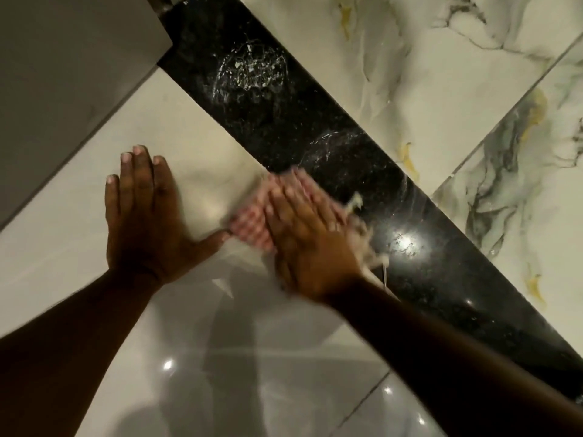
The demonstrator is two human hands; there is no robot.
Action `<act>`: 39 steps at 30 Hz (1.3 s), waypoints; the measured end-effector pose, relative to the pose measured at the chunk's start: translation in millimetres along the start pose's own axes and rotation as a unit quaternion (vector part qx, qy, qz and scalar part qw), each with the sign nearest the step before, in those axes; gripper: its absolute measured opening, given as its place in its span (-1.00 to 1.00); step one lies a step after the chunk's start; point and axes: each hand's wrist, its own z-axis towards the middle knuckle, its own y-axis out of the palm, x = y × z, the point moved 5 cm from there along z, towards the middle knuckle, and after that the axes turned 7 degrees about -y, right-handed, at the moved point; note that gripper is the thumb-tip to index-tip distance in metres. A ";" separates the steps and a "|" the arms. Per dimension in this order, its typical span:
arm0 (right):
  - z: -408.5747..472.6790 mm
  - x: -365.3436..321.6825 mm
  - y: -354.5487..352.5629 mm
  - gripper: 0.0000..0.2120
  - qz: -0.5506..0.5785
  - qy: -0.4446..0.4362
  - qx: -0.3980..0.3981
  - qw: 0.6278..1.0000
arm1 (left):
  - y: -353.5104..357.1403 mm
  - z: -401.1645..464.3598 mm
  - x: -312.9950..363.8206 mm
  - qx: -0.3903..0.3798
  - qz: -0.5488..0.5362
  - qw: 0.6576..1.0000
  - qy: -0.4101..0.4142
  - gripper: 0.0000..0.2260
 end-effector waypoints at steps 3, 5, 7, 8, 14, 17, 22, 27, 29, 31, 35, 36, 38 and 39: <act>56.8 66.8 -19.9 -0.37 -0.017 0.103 -0.007 0.995 | -1.2 0.4 1.9 -0.012 0.013 1.000 -0.011 0.20; 54.2 105.4 -27.8 -0.37 -0.014 0.185 0.005 0.983 | -4.9 2.2 1.9 -0.012 0.012 1.000 -0.014 0.20; 20.8 126.8 -32.3 -0.35 -0.014 0.258 0.014 0.966 | -3.7 0.2 4.3 -0.013 0.006 1.000 -0.010 0.20; -3.2 128.9 -33.1 -0.35 -0.006 0.306 0.020 0.952 | -2.4 -0.7 3.7 -0.015 0.002 1.000 -0.007 0.20; -63.6 11.2 -9.8 -0.37 0.020 0.213 0.008 0.977 | -5.9 -1.6 7.0 -0.001 -0.013 1.000 0.004 0.18; -5.9 22.4 -11.8 -0.39 0.000 0.058 -0.003 0.998 | -5.6 -1.9 3.2 -0.004 -0.005 1.000 0.005 0.18; 2.6 125.9 -35.9 -0.42 -0.014 0.222 0.062 0.973 | -2.4 -1.9 -1.8 0.000 0.003 1.000 0.006 0.17; -92.1 77.5 -22.8 -0.35 -0.008 0.344 0.027 0.939 | 0.6 0.5 -0.1 -0.001 -0.008 1.000 0.002 0.18; -79.5 27.2 -4.8 -0.38 0.006 0.241 0.014 0.970 | 0.2 -1.0 2.0 -0.007 -0.008 1.000 0.004 0.17; -40.4 9.7 0.9 -0.40 0.013 0.139 -0.001 0.990 | -1.1 -2.8 1.9 -0.016 -0.009 1.000 -0.003 0.18; 34.7 79.7 -29.7 -0.41 -0.017 0.157 0.039 0.987 | -4.3 -1.1 2.7 -0.031 -0.005 0.999 -0.013 0.19; 39.4 103.5 -39.0 -0.40 -0.011 0.216 0.048 0.975 | -3.8 -1.1 2.5 -0.031 -0.004 0.999 -0.012 0.19; 29.4 124.2 -45.1 -0.37 0.019 0.313 0.051 0.948 | -3.4 -0.6 0.2 -0.030 -0.006 0.999 -0.015 0.17; 17.3 119.2 -46.3 -0.36 0.020 0.328 0.050 0.943 | -3.5 -0.5 -1.0 -0.031 -0.009 0.999 -0.021 0.17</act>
